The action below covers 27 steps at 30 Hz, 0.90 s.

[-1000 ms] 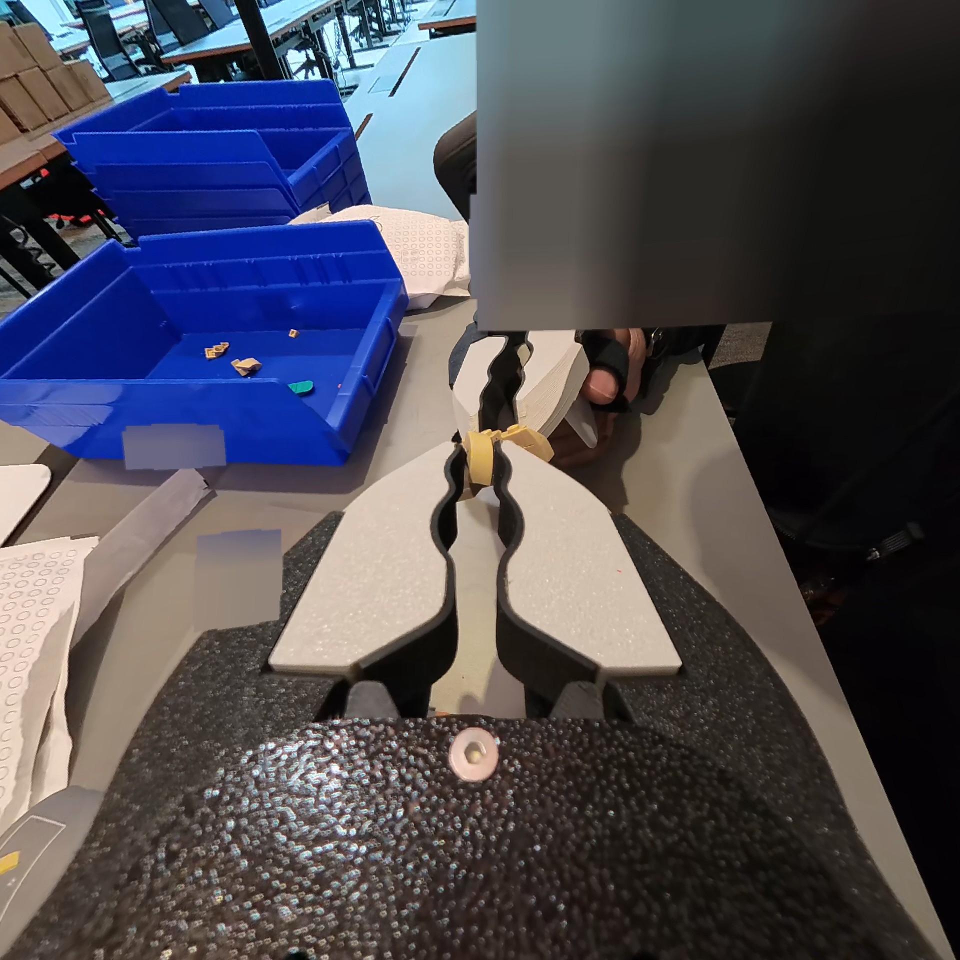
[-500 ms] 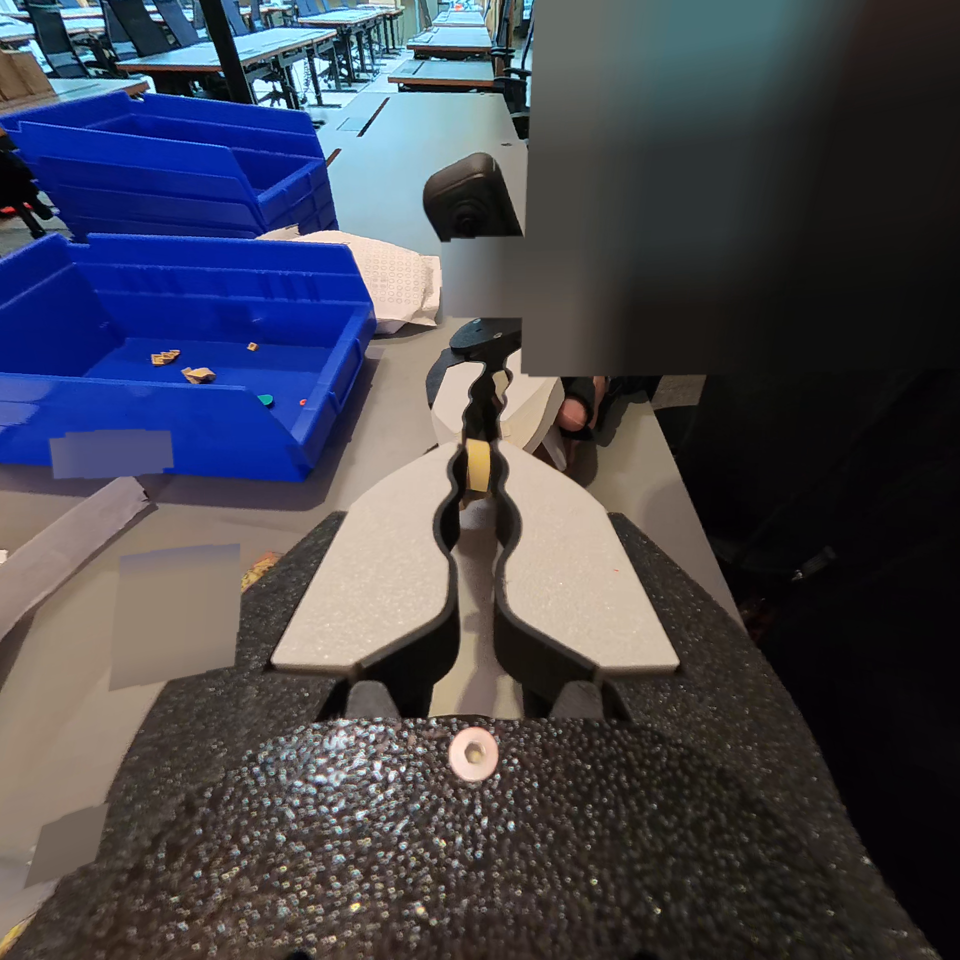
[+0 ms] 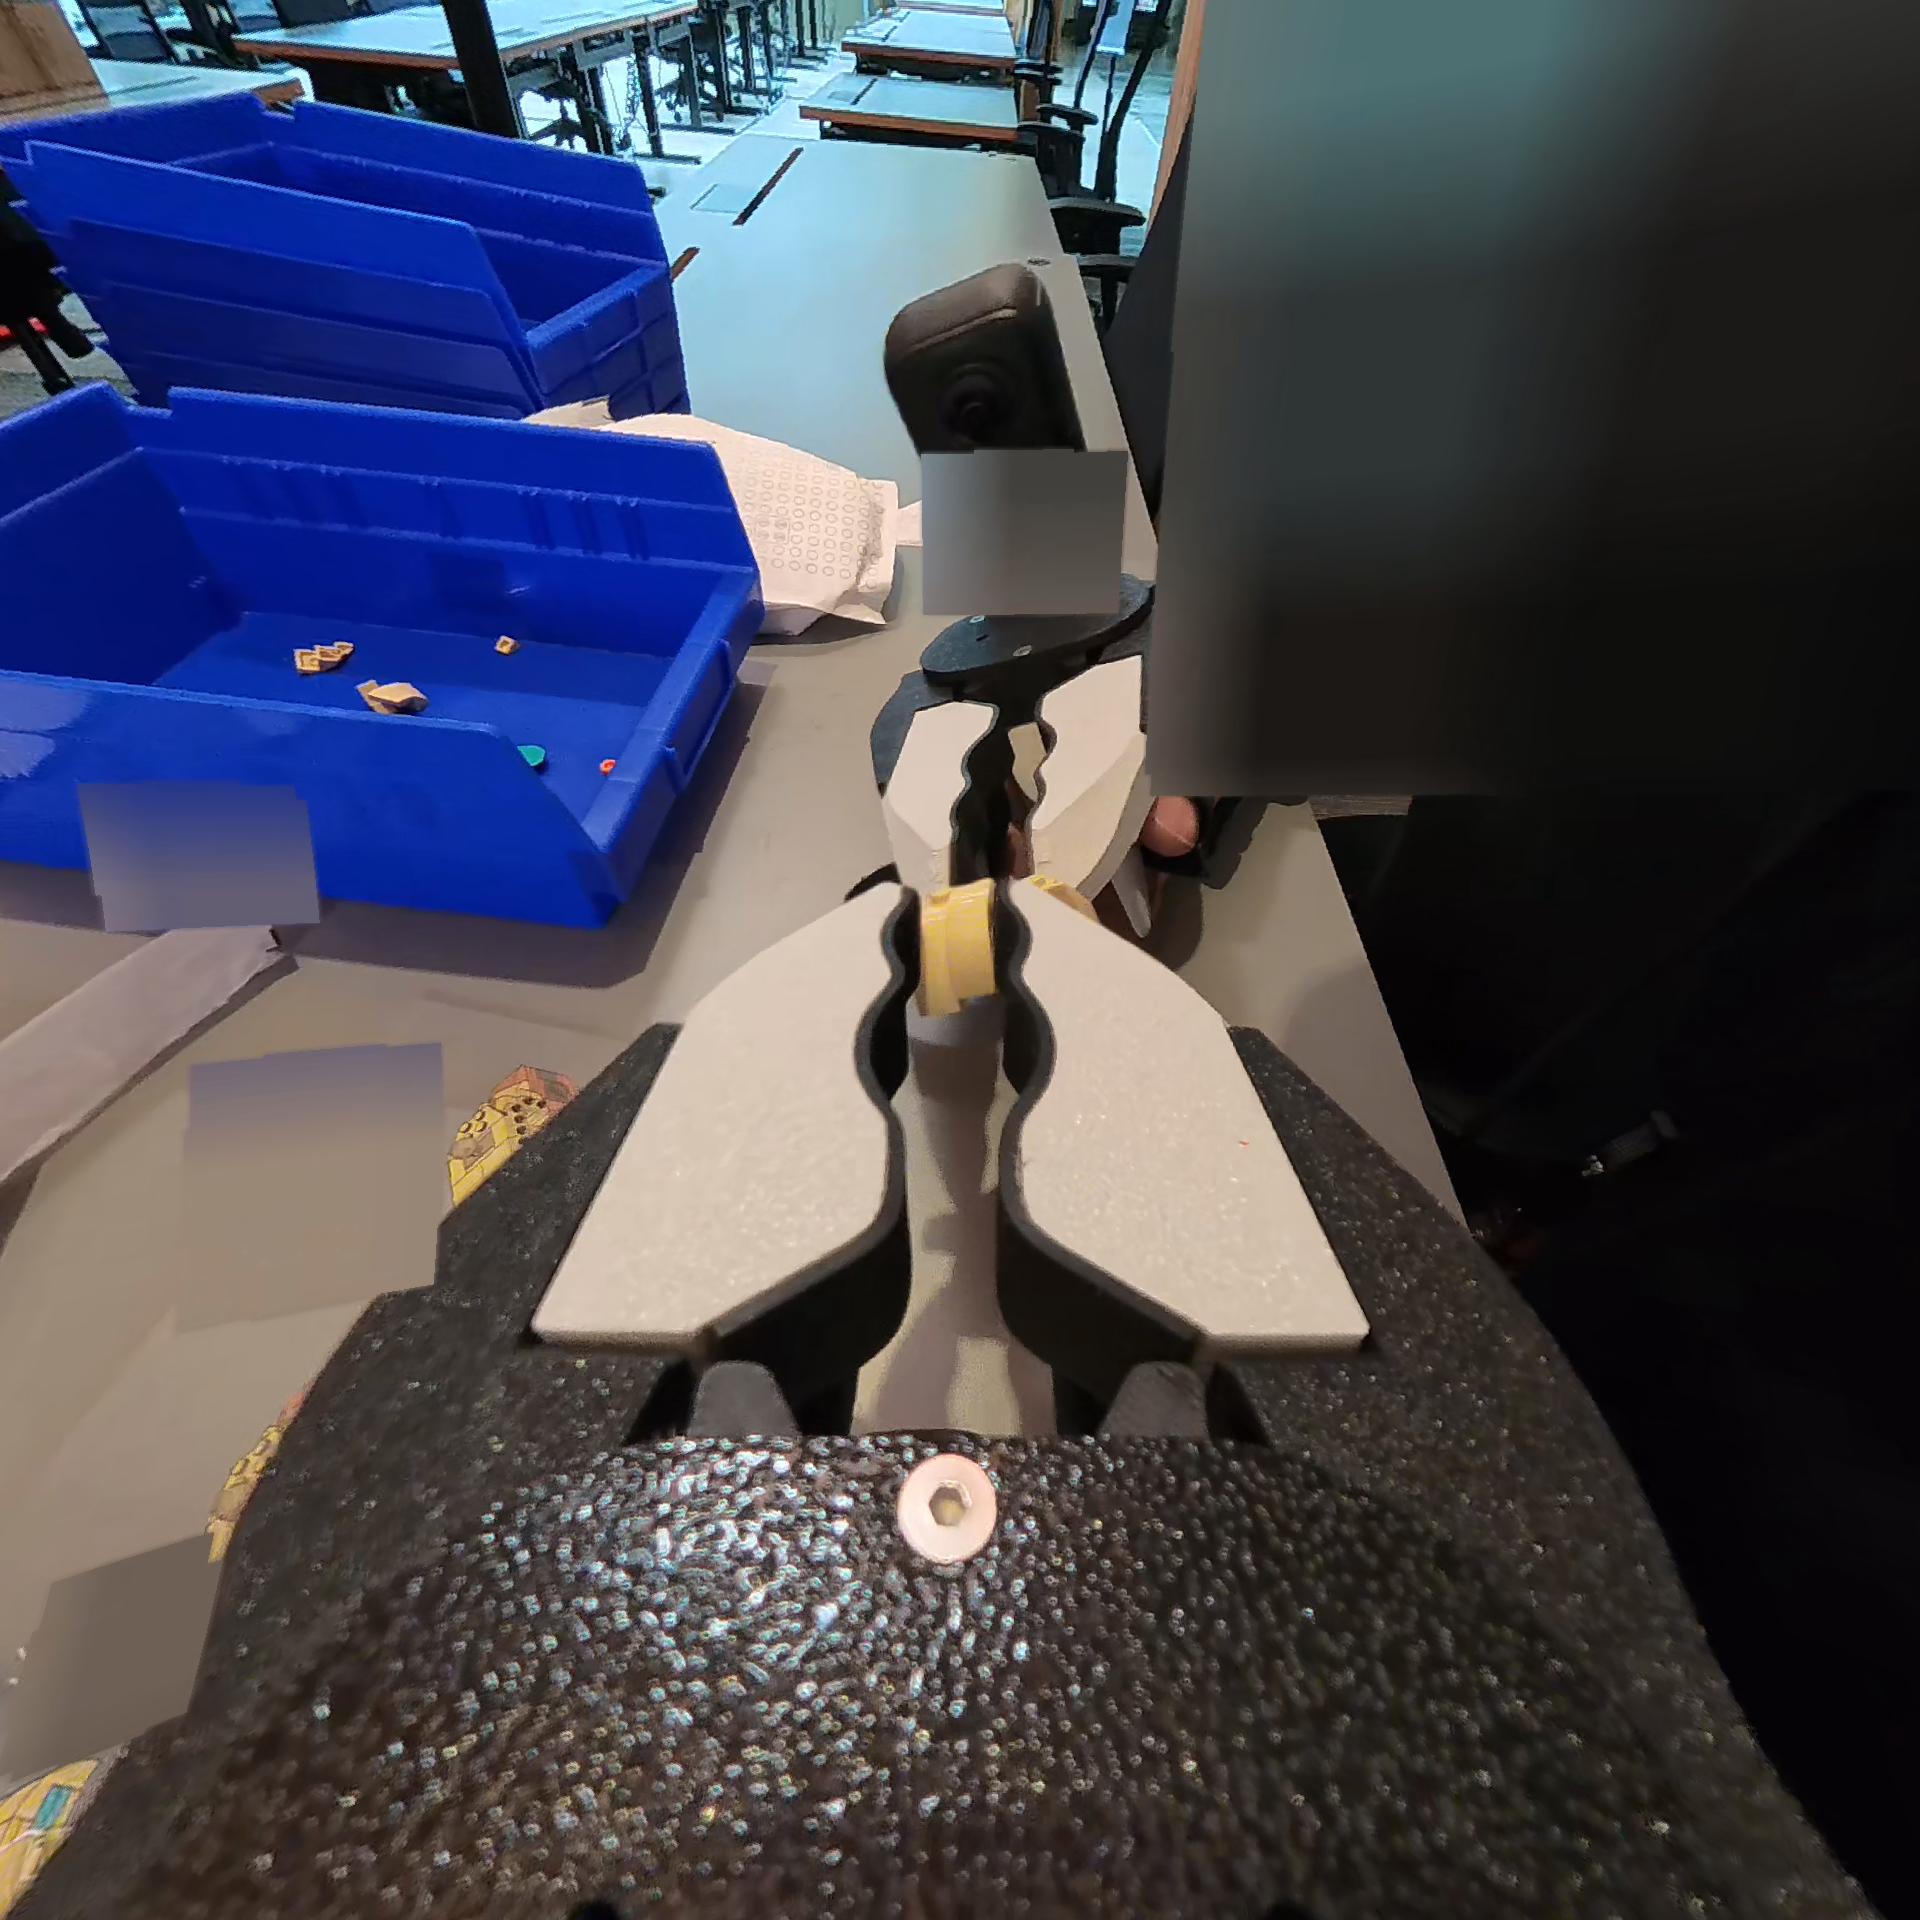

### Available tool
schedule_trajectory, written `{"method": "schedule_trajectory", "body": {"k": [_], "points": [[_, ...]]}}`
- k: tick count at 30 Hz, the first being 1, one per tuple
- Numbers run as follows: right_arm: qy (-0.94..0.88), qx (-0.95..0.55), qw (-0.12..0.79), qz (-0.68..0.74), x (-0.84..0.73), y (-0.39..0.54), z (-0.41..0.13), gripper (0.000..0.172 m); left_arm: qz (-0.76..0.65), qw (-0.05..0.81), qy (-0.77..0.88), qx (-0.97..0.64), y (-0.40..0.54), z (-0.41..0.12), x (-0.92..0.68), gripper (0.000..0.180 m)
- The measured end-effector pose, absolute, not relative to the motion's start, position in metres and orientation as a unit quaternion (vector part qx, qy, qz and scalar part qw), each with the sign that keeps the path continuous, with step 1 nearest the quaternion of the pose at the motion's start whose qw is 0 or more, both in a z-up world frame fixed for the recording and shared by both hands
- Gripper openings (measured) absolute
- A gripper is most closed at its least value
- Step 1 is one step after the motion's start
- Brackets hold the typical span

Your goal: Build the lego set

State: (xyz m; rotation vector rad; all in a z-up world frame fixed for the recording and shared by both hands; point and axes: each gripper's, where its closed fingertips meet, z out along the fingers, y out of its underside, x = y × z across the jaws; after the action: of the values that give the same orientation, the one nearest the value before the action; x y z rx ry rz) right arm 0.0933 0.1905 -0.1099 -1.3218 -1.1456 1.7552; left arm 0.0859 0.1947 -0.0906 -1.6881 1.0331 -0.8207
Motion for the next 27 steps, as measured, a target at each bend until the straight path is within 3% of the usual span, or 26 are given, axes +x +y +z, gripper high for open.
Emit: {"method": "schedule_trajectory", "body": {"k": [18,23,27], "points": [[-0.422,-0.507,0.311,0.684,0.094,0.193,-0.109,0.016,-0.318,0.504,0.448,-0.666,0.193,-0.090,0.090,0.017],[-0.411,-0.512,0.274,0.703,0.094,0.193,-0.110,0.016,-0.181,0.576,0.553,-0.575,0.189,-0.087,0.082,0.031],[-0.397,-0.521,0.210,0.726,0.093,0.189,-0.113,0.016,-0.102,0.567,0.619,-0.533,0.186,-0.106,0.080,0.036]]}}
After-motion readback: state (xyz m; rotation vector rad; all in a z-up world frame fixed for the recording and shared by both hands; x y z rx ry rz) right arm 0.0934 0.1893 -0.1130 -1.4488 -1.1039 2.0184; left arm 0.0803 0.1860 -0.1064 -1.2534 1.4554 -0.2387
